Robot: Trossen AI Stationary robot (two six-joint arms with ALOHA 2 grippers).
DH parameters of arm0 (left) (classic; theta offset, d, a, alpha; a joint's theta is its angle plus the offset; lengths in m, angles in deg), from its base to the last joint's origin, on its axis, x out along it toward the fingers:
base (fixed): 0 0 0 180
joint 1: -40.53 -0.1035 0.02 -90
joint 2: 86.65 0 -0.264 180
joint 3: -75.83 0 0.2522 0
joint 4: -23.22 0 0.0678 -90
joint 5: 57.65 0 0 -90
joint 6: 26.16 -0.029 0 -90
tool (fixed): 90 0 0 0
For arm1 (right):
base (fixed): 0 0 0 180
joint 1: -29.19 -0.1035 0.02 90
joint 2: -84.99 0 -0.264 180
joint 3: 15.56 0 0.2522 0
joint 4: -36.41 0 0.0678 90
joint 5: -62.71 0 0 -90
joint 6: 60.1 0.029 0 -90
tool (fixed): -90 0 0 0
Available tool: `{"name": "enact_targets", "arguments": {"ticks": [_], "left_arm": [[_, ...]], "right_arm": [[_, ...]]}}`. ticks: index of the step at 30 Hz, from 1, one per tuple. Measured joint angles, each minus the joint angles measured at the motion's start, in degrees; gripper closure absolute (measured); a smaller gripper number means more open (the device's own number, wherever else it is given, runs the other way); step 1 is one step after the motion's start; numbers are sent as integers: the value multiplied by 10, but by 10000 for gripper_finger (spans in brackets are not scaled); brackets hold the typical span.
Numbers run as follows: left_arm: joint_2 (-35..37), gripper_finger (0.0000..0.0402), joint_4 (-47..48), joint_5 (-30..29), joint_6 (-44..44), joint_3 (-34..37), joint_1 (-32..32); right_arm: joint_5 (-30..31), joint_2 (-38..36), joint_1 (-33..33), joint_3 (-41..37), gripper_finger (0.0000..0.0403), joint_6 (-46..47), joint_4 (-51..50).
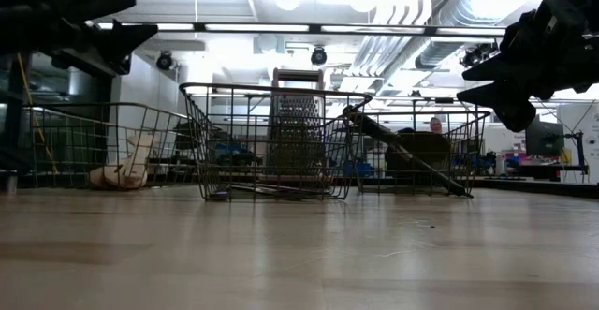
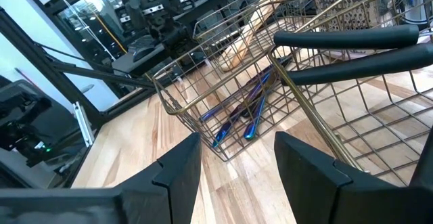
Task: Pick & Place Kitchen Items
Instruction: Return to Home Position
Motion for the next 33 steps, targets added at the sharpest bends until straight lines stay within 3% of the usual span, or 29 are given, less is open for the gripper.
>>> {"name": "enact_targets", "arguments": {"ticks": [15, 27, 33], "left_arm": [[14, 161, 64, 30, -30, 1, 0], [14, 161, 117, -77, -49, 1, 0], [14, 161, 136, -101, -44, 1, -1]], "right_arm": [[0, 0, 0, 0, 223, 0, 0], [0, 0, 0, 0, 223, 0, 0], [0, 0, 0, 0, 223, 0, 0]]}}
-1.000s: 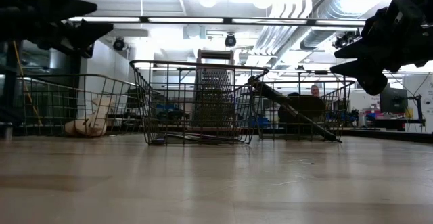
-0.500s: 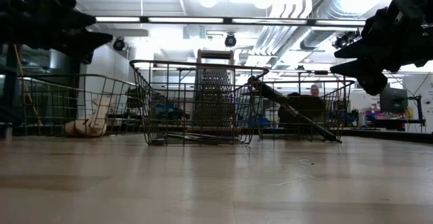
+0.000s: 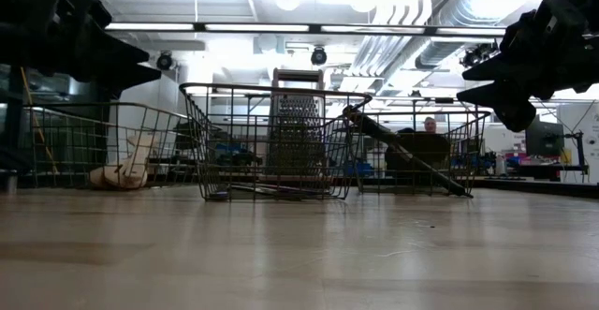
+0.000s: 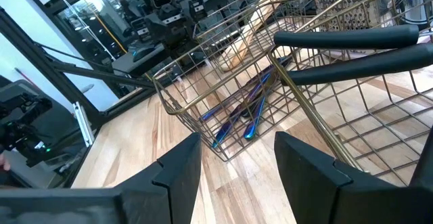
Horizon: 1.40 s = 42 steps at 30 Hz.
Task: Pick & Place Kitchen Items
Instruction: Return to Home Position
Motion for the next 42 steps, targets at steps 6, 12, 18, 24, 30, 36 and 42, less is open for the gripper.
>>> {"name": "enact_targets", "arguments": {"ticks": [6, 12, 18, 24, 30, 36, 42], "left_arm": [[0, 161, 4, -3, 7, -1, 0], [-1, 161, 5, -5, 17, -1, 0], [-6, 161, 6, -6, 16, -1, 0], [-6, 161, 6, -6, 15, -1, 0], [-6, 161, 6, -6, 15, -1, 0], [-6, 161, 6, -6, 15, -1, 0], [-6, 161, 7, -6, 15, -1, 0]], "right_arm": [[0, 0, 0, 0, 223, 0, 0], [0, 0, 0, 0, 223, 0, 0], [0, 0, 0, 0, 223, 0, 0], [0, 0, 0, 0, 223, 0, 0], [0, 0, 0, 0, 223, 0, 0], [0, 0, 0, 0, 223, 0, 0], [0, 0, 0, 0, 223, 0, 0]]}}
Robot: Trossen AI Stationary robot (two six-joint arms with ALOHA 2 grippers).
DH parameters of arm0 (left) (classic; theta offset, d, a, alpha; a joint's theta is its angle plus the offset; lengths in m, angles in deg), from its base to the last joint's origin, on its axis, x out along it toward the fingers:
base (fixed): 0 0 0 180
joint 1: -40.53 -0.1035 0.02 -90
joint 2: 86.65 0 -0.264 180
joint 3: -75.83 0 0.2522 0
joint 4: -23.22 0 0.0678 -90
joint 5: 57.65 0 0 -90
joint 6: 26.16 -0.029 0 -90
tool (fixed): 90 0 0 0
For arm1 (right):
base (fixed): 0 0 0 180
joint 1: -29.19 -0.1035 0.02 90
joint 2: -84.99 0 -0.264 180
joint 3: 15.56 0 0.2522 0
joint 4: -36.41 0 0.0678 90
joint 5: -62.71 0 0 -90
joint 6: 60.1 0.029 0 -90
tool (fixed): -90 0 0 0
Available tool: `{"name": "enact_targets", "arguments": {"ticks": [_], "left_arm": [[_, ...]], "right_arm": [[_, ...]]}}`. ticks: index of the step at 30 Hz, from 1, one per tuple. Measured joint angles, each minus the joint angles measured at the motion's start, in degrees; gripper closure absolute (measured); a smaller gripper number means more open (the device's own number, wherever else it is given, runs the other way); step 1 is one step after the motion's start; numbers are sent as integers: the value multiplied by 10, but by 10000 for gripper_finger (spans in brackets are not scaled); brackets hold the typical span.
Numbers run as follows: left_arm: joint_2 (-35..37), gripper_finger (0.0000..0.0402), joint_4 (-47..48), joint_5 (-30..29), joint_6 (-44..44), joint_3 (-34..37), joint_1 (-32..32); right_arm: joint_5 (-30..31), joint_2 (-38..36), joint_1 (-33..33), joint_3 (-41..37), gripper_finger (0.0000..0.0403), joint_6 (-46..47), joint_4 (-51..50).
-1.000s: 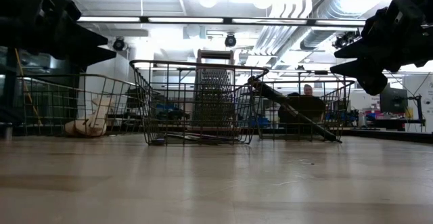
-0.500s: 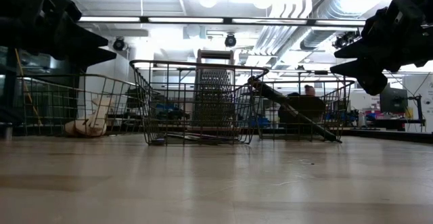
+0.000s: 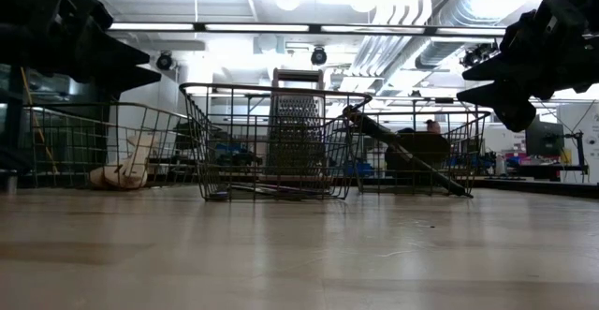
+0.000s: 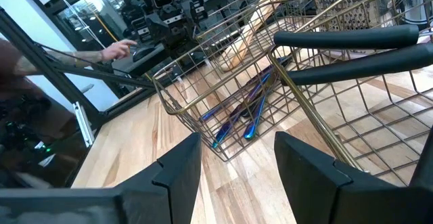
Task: Pick & Place Kitchen Items
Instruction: Return to Home Position
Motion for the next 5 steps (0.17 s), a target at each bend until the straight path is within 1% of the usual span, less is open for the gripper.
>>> {"name": "enact_targets", "arguments": {"ticks": [5], "left_arm": [[0, 161, 0, 0, 0, 0, 0]], "right_arm": [[0, 0, 0, 0, 223, 0, 0]]}}
